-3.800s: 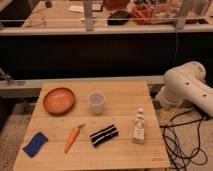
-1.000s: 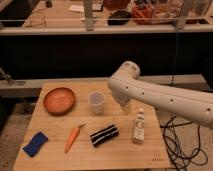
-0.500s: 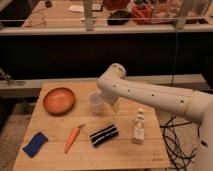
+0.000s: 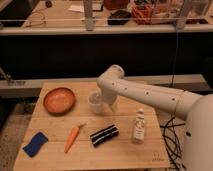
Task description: Pick up the ceramic cup
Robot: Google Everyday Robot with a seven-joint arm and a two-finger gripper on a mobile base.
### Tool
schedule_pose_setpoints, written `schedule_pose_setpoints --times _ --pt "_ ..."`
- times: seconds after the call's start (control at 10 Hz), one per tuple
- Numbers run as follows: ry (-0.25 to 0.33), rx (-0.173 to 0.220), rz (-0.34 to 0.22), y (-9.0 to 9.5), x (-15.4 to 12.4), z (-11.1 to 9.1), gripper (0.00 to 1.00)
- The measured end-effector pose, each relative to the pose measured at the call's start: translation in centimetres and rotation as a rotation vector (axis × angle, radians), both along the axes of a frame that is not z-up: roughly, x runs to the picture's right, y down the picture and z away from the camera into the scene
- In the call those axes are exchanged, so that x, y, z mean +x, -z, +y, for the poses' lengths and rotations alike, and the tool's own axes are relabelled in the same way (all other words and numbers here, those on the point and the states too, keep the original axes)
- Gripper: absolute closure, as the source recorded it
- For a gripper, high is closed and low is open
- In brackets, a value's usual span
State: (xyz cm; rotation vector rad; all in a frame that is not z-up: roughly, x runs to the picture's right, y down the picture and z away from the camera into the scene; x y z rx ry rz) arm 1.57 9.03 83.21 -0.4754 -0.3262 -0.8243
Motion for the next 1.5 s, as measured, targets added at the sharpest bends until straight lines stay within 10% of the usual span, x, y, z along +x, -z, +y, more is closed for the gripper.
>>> schedule_pose_setpoints --times 1.5 --pt "0.048 -0.028 -0.002 -2.8 -2.6 -1.1 0.20"
